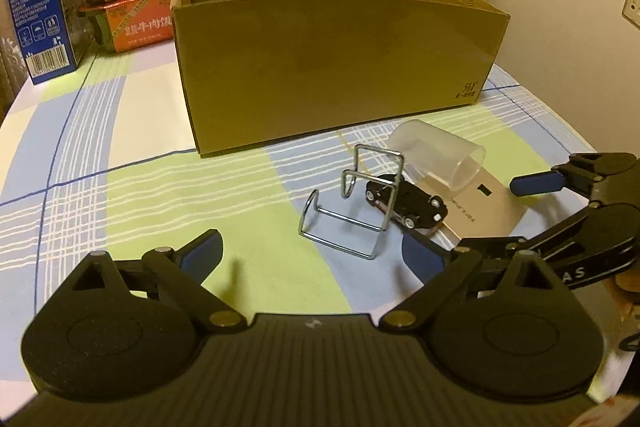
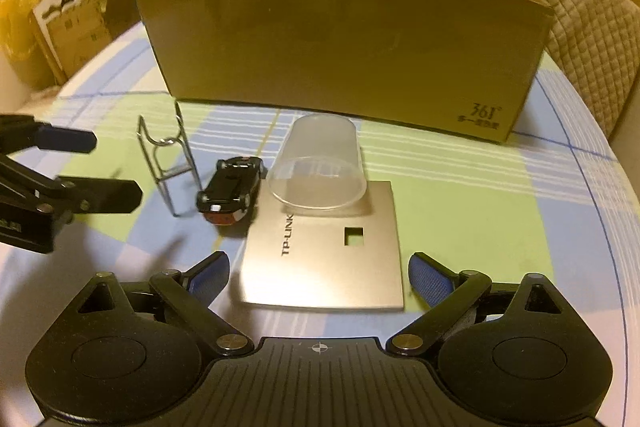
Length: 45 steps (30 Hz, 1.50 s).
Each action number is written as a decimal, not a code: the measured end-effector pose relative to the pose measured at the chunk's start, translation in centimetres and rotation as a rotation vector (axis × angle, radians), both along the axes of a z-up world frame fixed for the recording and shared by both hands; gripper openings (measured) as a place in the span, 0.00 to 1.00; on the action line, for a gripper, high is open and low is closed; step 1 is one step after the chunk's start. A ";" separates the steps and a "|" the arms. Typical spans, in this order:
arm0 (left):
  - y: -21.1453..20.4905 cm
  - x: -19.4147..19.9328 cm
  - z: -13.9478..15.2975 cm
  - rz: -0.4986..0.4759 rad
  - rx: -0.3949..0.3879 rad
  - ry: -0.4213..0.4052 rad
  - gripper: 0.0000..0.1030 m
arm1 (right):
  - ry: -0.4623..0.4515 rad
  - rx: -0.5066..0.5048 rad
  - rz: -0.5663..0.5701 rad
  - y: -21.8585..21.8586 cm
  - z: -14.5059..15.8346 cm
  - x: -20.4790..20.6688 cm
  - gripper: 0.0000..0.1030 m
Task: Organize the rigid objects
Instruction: 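Grasp the wire stand with the left tool while the right tool grasps the gold TP-LINK panel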
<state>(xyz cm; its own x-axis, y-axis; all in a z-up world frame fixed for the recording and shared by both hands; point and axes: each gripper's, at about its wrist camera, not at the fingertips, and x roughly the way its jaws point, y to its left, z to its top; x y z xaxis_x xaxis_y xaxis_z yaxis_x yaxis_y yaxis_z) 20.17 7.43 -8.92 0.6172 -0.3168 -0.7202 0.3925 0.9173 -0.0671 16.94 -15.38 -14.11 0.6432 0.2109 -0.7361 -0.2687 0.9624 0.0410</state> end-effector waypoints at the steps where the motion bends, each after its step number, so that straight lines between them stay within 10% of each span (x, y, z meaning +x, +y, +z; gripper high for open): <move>1: 0.0 0.1 -0.2 -0.005 -0.001 0.002 0.92 | 0.002 -0.007 -0.003 0.0 -0.2 0.2 0.91; 19: -1.5 1.6 -1.5 -0.128 -0.018 -0.024 0.91 | -0.024 -0.005 -0.069 -2.5 0.7 -1.5 0.82; 29: -2.5 2.3 -2.0 -0.201 -0.016 -0.009 0.60 | -0.017 -0.002 -0.107 -3.2 0.9 -1.6 0.82; 45: -4.1 0.0 -0.8 -0.028 0.054 0.054 0.47 | -0.048 -0.007 -0.133 -4.0 2.3 -3.4 0.82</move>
<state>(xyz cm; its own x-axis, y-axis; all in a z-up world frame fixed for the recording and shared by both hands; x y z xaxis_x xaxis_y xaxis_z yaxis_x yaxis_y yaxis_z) 20.18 3.29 -9.75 0.5685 -0.2931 -0.7687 0.4149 0.9090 -0.0397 13.49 -19.42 -11.81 0.6998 0.1163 -0.7048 -0.1406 0.9898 0.0237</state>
